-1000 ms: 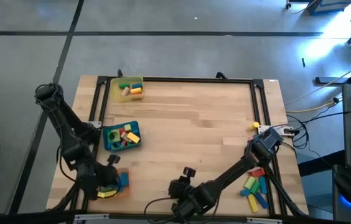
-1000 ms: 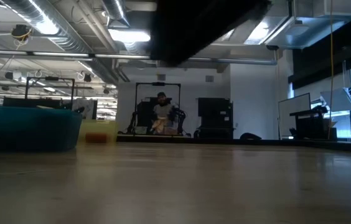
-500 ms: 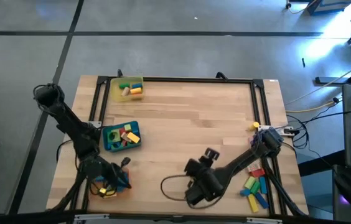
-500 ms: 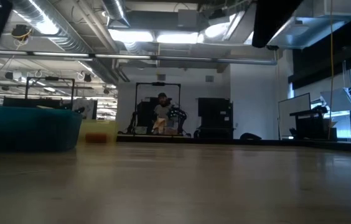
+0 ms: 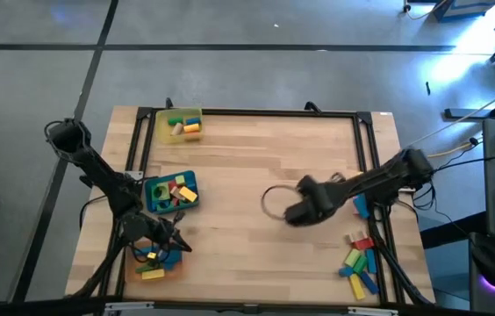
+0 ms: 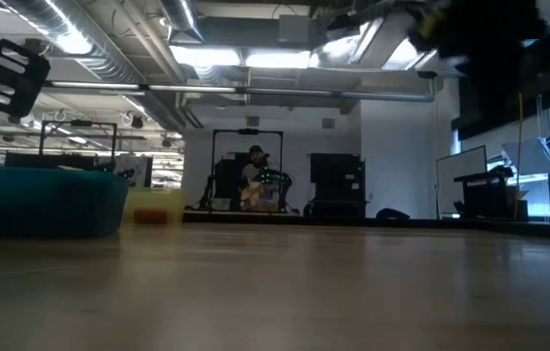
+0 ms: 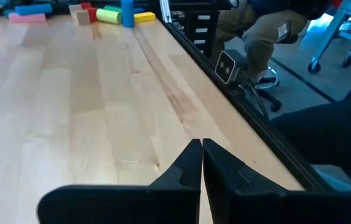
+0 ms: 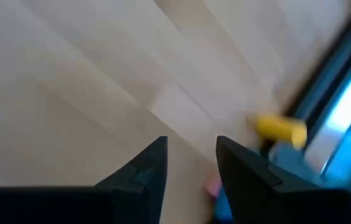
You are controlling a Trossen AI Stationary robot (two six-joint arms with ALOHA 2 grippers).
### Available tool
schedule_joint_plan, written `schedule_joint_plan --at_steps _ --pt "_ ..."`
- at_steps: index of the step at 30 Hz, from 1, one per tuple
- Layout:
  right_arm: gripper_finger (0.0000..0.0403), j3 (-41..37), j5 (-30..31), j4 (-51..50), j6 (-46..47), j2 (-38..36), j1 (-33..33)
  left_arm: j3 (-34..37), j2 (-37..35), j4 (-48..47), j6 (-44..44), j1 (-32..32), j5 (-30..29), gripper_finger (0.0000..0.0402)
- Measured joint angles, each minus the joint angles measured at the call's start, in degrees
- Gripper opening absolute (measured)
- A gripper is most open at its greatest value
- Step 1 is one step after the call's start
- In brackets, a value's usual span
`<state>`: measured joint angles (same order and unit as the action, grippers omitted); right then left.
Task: Sort blocks by size
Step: Put the pink block into the orange bin
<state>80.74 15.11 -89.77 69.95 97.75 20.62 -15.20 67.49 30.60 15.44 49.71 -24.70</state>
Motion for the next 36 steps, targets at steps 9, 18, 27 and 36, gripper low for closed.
schedule_joint_plan --at_steps 9,18,27,36 --pt "0.014 -17.6 -12.6 -0.4 6.7 -11.2 -4.8 0.0 0.0 -0.1 -2.7 -1.2 -1.7 0.0001" --pt "0.0247 -26.6 -18.8 0.8 -3.4 -10.9 -11.6 0.0 0.1 0.1 -7.1 -4.6 -1.6 0.0001" --pt "0.0275 -35.5 -23.4 13.5 -8.4 -10.9 -17.8 0.0 0.1 0.1 -9.9 -9.0 -1.7 0.0001" --pt "0.0276 -38.4 -25.3 17.1 -7.1 -10.9 -22.0 -0.1 0.1 0.0 -9.9 -11.8 -1.6 0.0001"
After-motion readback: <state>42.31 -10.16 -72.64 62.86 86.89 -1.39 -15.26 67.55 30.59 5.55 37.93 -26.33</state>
